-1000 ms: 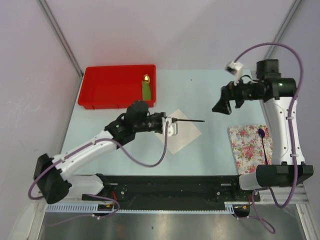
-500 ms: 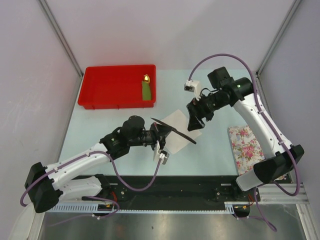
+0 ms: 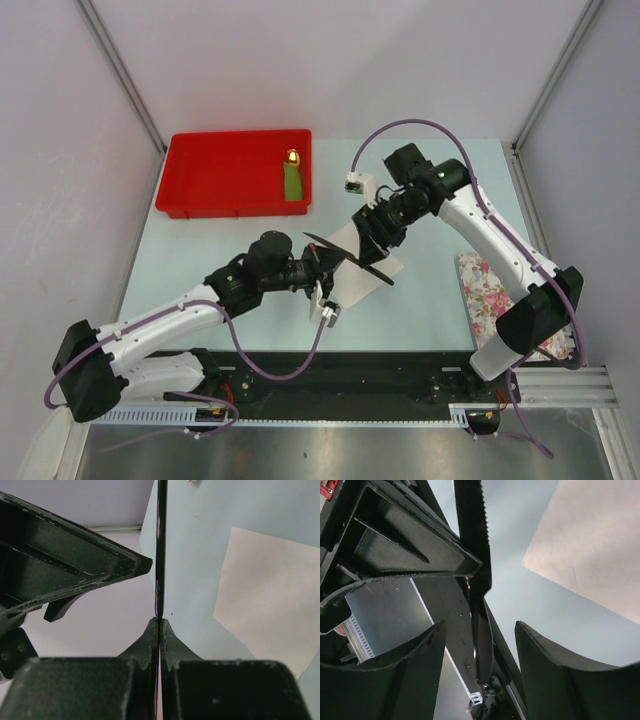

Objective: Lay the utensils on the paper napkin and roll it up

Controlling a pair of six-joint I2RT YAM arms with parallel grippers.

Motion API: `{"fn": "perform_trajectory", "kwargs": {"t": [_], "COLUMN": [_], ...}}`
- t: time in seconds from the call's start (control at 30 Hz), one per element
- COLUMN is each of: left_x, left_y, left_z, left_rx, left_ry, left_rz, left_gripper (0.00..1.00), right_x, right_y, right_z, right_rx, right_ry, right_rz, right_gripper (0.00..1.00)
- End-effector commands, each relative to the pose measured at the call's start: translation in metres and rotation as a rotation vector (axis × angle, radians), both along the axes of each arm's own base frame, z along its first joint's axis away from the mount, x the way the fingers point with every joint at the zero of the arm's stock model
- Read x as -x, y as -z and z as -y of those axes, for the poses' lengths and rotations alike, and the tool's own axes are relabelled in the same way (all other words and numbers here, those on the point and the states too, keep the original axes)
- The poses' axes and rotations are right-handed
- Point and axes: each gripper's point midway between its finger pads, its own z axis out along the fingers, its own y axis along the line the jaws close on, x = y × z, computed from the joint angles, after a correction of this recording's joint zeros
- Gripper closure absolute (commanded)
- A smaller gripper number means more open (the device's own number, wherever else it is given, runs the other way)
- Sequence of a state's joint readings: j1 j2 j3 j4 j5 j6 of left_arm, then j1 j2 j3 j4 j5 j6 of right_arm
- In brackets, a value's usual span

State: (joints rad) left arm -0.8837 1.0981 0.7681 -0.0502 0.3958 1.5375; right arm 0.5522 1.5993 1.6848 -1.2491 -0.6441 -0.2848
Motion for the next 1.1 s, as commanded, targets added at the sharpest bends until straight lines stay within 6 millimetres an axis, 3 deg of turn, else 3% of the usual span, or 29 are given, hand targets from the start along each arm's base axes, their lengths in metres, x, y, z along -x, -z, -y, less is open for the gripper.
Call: {"fn": "perform_trajectory", "kwargs": {"t": [0.0,0.23,0.47,0.7,0.87,1.0,1.07], "left_x": [0.002,0.002,0.0,-0.001,0.0,0.0,0.0], "left_y": [-0.026,-0.027,-0.027,-0.028,-0.029,-0.03,-0.031], "left_z": [0.01,0.013,0.016,0.017,0.017,0.018,0.018], "left_rx": [0.08,0.082,0.089,0.097,0.102,0.106,0.108], "left_ry": [0.033,0.039,0.038,0.033,0.039,0.036,0.035], "left_rz": [0.051,0.041,0.023,0.016,0.017,0.011,0.014], "left_gripper": [1.0,1.0,1.0,1.0,1.0,1.0,1.0], "right_x": [0.002,0.004,0.003,0.005,0.005,0.003,0.004], "right_y": [0.0,0.008,0.009,0.014,0.016,0.02,0.02], "right_z": [-0.013,-0.018,-0.018,-0.02,-0.018,-0.018,-0.018], "right_rx": [-0.028,-0.023,-0.015,-0.007,0.002,0.013,0.014], "right_ry": [-0.015,-0.02,-0.022,-0.036,-0.033,-0.03,-0.031], "right_rz": [0.0,0.0,0.009,0.008,0.009,0.006,0.005], "right_gripper": [0.4,0.49,0.76,0.6,0.64,0.63,0.71]}}
